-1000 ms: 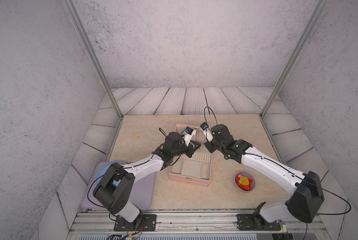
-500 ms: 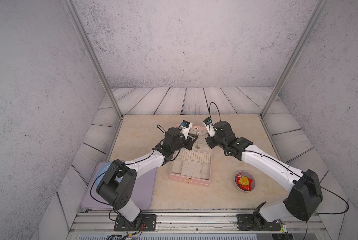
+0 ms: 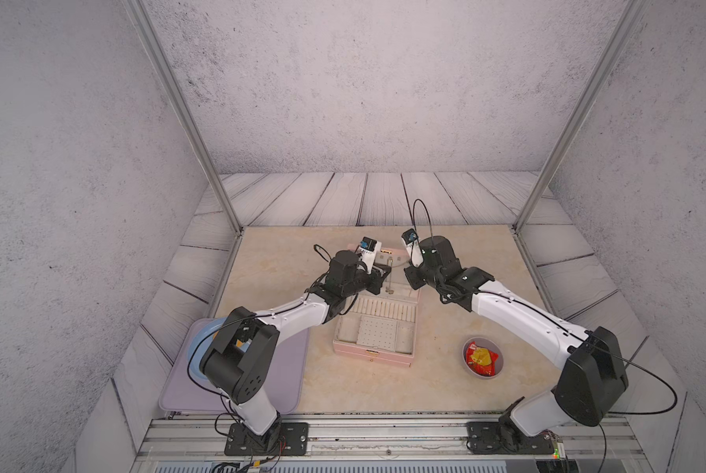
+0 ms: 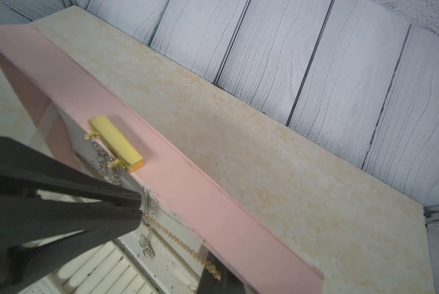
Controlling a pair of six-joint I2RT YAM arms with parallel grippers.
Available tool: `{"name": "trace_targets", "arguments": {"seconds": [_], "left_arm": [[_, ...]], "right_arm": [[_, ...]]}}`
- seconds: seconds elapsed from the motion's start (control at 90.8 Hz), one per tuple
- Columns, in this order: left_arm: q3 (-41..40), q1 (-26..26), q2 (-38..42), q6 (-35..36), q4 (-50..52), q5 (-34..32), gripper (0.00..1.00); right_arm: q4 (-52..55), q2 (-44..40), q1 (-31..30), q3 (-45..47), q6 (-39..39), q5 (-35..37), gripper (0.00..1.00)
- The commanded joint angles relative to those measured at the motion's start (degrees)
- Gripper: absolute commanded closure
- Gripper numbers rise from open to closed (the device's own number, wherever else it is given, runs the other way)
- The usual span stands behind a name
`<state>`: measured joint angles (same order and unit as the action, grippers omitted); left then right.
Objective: Put jewelry chain into jewelry box
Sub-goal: Hang the necklace on the jewelry box clasp.
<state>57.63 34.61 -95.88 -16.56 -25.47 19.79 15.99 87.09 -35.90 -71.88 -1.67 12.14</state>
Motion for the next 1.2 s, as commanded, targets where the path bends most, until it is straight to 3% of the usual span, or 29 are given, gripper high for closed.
{"name": "trace_targets", "arguments": {"seconds": [0.0,0.506,0.793,1.101,1.189], "left_arm": [[1.74,-0.27,-0.89,-0.1,-0.69,1.41,1.0],[1.79,-0.16,-1.73,-1.0,-0.72,3.28,1.0],[1.67,-0.07,-1.43,-1.26,-0.46,4.0,1.0],[0.73,1.38,-1.98,-1.72,-0.05,4.19,1.0],[0.73,1.89,-3.03,-1.72,0.16,3.93,1.0]], "right_arm": [[0.67,0.92,0.3,-2.09,1.05,0.79,0.99],[2.38,1.02,0.39,-2.94,1.46,1.14,0.84],[6.39,-0.19,0.4,-4.36,0.98,-0.08,0.83],[10.72,-7.5,0.44,-1.69,-0.67,-5.15,0.72],[9.22,-10.73,0.39,0.35,-1.46,-5.59,0.65]]}}
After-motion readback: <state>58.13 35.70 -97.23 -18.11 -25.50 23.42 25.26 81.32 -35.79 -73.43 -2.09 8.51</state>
